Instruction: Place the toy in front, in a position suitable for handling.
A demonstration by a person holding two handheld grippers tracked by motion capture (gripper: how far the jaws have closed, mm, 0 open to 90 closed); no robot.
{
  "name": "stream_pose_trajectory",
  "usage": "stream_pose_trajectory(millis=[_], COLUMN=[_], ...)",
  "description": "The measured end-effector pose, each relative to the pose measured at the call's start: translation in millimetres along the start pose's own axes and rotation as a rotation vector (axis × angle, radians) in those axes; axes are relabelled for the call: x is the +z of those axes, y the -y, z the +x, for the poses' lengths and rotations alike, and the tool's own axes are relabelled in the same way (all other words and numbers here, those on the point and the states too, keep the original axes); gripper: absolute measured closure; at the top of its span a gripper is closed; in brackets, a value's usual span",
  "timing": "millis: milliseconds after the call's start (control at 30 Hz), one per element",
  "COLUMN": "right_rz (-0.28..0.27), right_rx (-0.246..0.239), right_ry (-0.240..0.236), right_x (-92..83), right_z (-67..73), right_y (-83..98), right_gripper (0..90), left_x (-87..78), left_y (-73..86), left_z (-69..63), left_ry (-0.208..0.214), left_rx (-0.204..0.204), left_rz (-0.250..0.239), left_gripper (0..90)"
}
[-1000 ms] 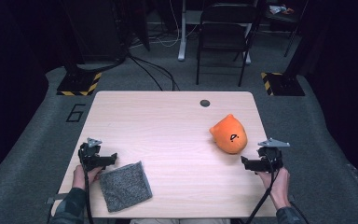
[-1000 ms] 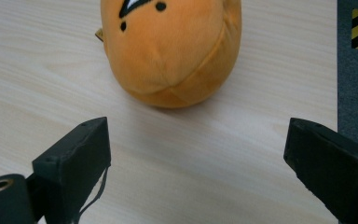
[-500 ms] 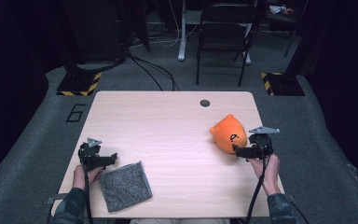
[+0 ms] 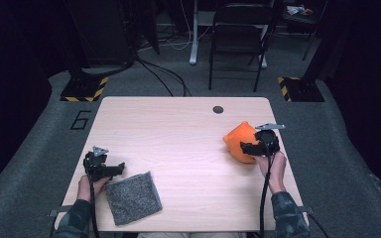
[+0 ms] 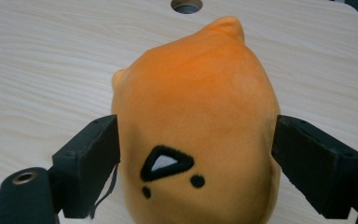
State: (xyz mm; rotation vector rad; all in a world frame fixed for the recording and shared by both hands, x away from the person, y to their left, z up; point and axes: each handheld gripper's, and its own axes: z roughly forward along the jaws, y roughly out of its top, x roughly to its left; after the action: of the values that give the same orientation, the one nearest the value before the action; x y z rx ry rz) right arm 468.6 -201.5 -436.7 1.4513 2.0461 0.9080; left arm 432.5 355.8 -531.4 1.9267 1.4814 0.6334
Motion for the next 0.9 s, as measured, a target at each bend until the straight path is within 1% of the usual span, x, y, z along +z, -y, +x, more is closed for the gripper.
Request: stream_pose_trajectory(millis=[67,133,167,200,233,267,333,367,400,433,467,500,533,567,600,667,700,733,800,900], right_rz=[0.015,0.03,0.031,0.032,0.032,0.036,0.043,0.047,0.056,0.056,0.06,0.06,0.051,0.051,0.043,0.027,0.02,0.015,0.003,0.001], right_rx=[0.019,0.025,0.031,0.032,0.032,0.031,0.037,0.029,0.027,0.027,0.027,0.027,0.018,0.018,0.01,0.014,0.009,0.008,-0.016,-0.015], right_ry=[0.002,0.018,0.016,0.027,0.027,0.03,0.029,0.026,0.022,0.022,0.019,0.019,0.006,0.006,0.007,-0.003,0.0,-0.001,-0.01,-0.023], right_x=[6.8,12.2,14.0,15.7,15.7,16.8,17.9,18.8,19.8,19.8,20.4,20.4,19.8,19.8,19.2,16.4,15.2,14.1,12.3,10.8], right_z=[0.9,1.3,0.8,0.6,0.6,0.3,-1.3,-2.2,-3.3,-3.3,-4.4,-4.4,-5.5,-5.5,-6.0,-6.8,-7.2,-7.3,-7.2,-6.2], right_y=[-2.0,-3.1,-3.8,-4.1,-4.1,-3.8,-2.9,-2.5,-1.7,-1.7,-0.9,-0.9,-0.8,-0.8,-0.9,-1.3,-1.9,-2.3,-4.2,-6.2], right_gripper=[16.7,21.7,24.2,30.3,30.3,32.9,39.4,42.0,47.7,47.7,51.4,51.4,54.1,54.1,55.4,57.7,58.4,59.0,59.9,60.0], left_x=[0.1,0.4,0.1,0.1,0.3,0.1,0.1,0.1,0.1,0.1,0.1,0.1,0.1,0.1,0.1,0.1,0.1,0.1,0.4,0.4], left_y=[0.0,0.1,-0.1,0.0,0.0,0.0,0.0,0.0,0.0,0.0,0.0,0.0,0.0,0.0,0.0,0.0,0.0,-0.1,-0.2,-0.2], left_z=[-0.1,-0.5,0.0,-0.1,-0.4,-0.1,-0.1,-0.1,-0.1,-0.1,-0.1,-0.1,-0.1,-0.1,-0.1,-0.1,-0.1,-0.1,0.0,0.0], left_ry=[0.0,0.001,0.0,0.0,0.001,0.0,0.0,0.0,0.0,0.0,0.0,0.0,0.0,0.0,0.0,0.0,0.0,0.0,0.0,0.0], left_rx=[-0.001,-0.007,-0.001,-0.001,-0.007,-0.001,-0.001,-0.001,-0.001,-0.001,-0.001,-0.001,-0.001,-0.001,-0.001,-0.001,-0.001,-0.001,0.0,0.0], left_rz=[-0.001,-0.005,0.0,-0.001,-0.004,0.0,-0.001,-0.001,-0.001,-0.001,-0.001,-0.001,-0.001,-0.001,-0.001,-0.001,-0.001,-0.001,-0.001,-0.001], left_gripper=[0.0,0.0,0.0,0.0,0.0,0.0,0.0,0.0,0.0,0.0,0.0,0.0,0.0,0.0,0.0,0.0,0.0,0.0,0.0,0.0])
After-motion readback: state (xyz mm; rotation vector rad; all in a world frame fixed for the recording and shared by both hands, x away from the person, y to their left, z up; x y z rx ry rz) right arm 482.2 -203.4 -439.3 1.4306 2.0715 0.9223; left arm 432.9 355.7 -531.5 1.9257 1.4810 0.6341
